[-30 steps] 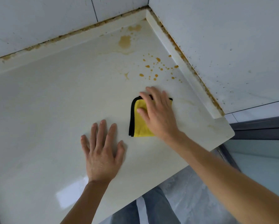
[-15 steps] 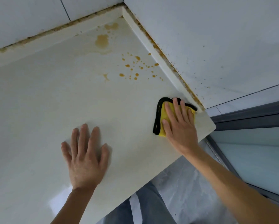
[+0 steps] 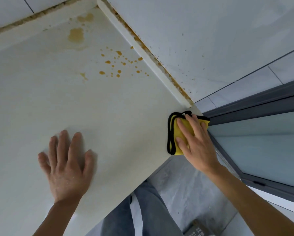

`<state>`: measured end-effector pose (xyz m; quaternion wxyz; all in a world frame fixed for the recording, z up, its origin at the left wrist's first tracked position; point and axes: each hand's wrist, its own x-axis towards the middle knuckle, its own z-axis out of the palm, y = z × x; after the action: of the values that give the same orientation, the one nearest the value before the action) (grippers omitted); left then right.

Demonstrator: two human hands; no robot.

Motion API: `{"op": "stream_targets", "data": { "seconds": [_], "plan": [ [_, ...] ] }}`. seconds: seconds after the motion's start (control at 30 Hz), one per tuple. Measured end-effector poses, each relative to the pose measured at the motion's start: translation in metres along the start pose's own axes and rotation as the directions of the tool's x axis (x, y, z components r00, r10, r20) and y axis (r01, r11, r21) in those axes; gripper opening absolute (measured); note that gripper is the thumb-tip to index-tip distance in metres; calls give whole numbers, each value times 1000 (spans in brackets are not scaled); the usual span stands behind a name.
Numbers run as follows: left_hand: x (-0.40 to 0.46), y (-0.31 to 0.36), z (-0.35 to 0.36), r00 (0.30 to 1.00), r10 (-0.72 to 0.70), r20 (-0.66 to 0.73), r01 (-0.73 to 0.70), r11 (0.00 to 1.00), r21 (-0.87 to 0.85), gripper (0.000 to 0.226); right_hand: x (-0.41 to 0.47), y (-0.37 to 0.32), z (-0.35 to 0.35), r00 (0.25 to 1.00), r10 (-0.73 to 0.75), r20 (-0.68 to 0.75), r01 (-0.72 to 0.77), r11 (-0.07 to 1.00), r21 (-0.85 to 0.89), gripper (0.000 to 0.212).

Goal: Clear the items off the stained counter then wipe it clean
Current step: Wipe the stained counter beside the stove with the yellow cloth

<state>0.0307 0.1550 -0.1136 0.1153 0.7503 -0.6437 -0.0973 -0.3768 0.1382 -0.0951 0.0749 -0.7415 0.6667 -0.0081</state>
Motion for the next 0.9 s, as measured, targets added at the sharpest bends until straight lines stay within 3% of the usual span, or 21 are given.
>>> {"op": "stream_targets", "data": {
  "seconds": [0.1,0.2,0.27,0.37,0.47,0.6,0.73,0.9],
  "plan": [
    [-1,-1,3,999,23,-26,-23,1000,4,64,10,-12,-5,987,160,3,-160,987,5,60],
    [-1,-1,5,998,32,-59,-31,999,18,63,19,-65,3,924,381,-33,-379,924,41,59],
    [1,0,4,998,35,-55,-33,999,29,63,20,-94,8,944,329,-11,-328,944,10,60],
    [1,2,1,1000,18,-21,-17,1000,26,64,40,-113,8,995,98,32,-98,995,-1,59],
    [0,5,0,1000,1,-16,-1,1000,12,65,101,-106,1,998,-45,33,44,999,30,60],
    [0,8,-7,1000,-7,17,7,1000,12,65,166,-101,-9,999,-40,27,39,998,49,60],
    [11,20,-17,999,-6,47,6,1000,1,62,116,-98,0,997,-63,-37,63,998,6,57],
    [64,48,-7,995,72,73,-73,997,8,66,103,-83,1,993,-105,52,108,993,-52,60]
  ]
}}
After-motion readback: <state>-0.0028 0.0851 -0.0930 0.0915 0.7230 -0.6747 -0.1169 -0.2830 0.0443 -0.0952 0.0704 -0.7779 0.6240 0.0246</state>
